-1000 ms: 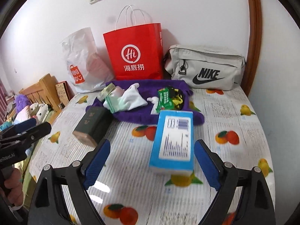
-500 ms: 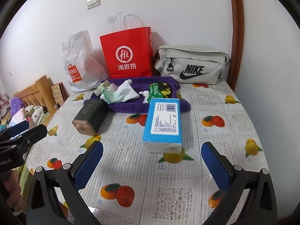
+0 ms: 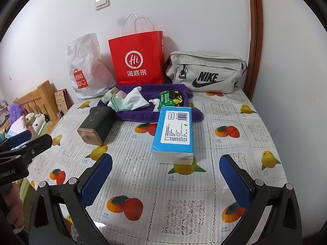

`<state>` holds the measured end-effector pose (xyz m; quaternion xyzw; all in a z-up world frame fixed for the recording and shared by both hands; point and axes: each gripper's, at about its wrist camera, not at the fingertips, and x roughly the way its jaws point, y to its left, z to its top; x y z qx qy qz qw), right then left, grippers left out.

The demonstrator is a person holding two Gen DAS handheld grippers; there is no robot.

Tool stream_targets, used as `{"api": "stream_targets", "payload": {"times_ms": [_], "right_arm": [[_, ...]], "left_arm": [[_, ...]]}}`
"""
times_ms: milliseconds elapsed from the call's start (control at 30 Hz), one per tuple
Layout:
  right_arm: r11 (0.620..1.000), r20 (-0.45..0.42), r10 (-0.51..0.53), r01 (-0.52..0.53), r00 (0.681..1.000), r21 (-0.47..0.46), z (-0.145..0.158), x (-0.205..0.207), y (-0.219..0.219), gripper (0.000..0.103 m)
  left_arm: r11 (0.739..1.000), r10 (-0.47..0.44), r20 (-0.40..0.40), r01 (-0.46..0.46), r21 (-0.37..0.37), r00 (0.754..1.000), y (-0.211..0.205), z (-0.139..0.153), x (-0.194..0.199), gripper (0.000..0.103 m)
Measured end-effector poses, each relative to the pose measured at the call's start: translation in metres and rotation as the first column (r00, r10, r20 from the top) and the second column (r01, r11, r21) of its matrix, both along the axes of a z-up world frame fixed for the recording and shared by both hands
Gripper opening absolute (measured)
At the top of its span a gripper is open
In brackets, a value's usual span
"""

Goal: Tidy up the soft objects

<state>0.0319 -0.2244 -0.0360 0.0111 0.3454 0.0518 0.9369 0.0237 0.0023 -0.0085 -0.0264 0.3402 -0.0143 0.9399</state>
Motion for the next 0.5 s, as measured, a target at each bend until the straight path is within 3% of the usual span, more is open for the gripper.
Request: {"api": "stream_targets", "payload": {"times_ms": [500], "right_arm": [[1.0,0.015,0.01,-0.01,1.0,-0.005,0.0067,-0.0052,0.0023,0.103]], "left_arm": [[1.0,-0.006,-0.002,0.006,-0.002,1.0,-0.0008,-0.0016,-0.0023,0.102]]}}
